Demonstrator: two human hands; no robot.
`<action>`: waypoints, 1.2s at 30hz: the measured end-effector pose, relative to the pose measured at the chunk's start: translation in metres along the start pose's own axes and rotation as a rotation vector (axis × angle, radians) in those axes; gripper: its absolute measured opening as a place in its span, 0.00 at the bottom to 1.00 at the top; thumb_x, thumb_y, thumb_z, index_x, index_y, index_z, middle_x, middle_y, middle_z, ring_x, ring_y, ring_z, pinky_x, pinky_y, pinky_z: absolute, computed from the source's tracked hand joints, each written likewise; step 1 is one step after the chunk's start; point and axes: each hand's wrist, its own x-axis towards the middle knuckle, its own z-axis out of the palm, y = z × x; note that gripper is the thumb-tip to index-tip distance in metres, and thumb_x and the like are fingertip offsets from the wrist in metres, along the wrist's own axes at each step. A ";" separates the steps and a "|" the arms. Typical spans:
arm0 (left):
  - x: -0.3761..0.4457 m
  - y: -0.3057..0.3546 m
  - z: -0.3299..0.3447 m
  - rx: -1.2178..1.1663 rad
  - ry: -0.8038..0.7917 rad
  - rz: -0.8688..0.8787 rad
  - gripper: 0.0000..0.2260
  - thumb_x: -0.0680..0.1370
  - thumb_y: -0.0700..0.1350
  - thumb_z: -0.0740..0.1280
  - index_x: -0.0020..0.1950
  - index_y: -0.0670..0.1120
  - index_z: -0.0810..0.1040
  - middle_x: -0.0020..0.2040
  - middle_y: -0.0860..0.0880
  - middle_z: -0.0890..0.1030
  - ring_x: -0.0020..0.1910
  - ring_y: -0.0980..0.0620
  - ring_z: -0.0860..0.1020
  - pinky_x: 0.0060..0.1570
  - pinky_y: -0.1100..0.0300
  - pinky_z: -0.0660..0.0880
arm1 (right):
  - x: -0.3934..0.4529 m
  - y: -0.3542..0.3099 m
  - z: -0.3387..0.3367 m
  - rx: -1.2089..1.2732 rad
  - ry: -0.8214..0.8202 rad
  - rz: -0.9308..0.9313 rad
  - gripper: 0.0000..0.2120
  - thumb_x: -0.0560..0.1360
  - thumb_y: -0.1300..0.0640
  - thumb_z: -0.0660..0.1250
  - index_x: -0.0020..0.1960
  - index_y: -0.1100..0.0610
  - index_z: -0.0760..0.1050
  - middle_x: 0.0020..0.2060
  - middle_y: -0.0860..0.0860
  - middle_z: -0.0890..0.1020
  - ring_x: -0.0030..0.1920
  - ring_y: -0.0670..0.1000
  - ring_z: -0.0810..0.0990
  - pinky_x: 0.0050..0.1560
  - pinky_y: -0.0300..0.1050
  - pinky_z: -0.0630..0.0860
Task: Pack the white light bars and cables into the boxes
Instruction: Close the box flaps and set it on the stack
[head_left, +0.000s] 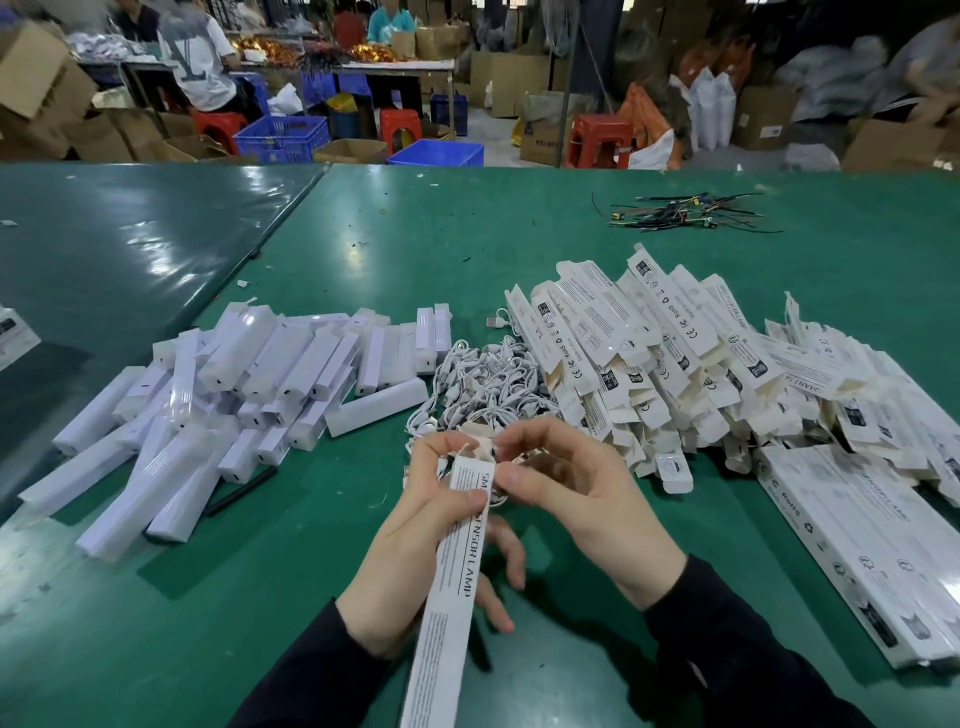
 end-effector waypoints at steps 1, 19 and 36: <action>0.000 -0.001 0.000 0.004 0.005 -0.013 0.10 0.73 0.42 0.61 0.51 0.55 0.68 0.38 0.37 0.78 0.26 0.37 0.78 0.20 0.54 0.75 | 0.000 0.001 -0.001 -0.011 0.005 -0.012 0.07 0.68 0.57 0.72 0.46 0.56 0.81 0.44 0.57 0.82 0.43 0.50 0.79 0.48 0.43 0.76; 0.004 -0.012 0.002 0.246 0.089 0.117 0.05 0.74 0.47 0.68 0.46 0.47 0.74 0.44 0.50 0.78 0.37 0.42 0.83 0.26 0.44 0.80 | 0.007 -0.001 -0.009 0.201 0.177 0.186 0.21 0.62 0.45 0.73 0.47 0.58 0.84 0.37 0.53 0.84 0.37 0.48 0.81 0.38 0.36 0.77; 0.005 -0.015 -0.005 0.216 0.132 0.140 0.10 0.74 0.46 0.70 0.45 0.52 0.68 0.45 0.48 0.79 0.37 0.37 0.82 0.25 0.43 0.79 | 0.000 -0.003 0.000 0.048 0.123 0.223 0.08 0.76 0.59 0.68 0.47 0.58 0.86 0.40 0.48 0.86 0.41 0.42 0.80 0.40 0.36 0.72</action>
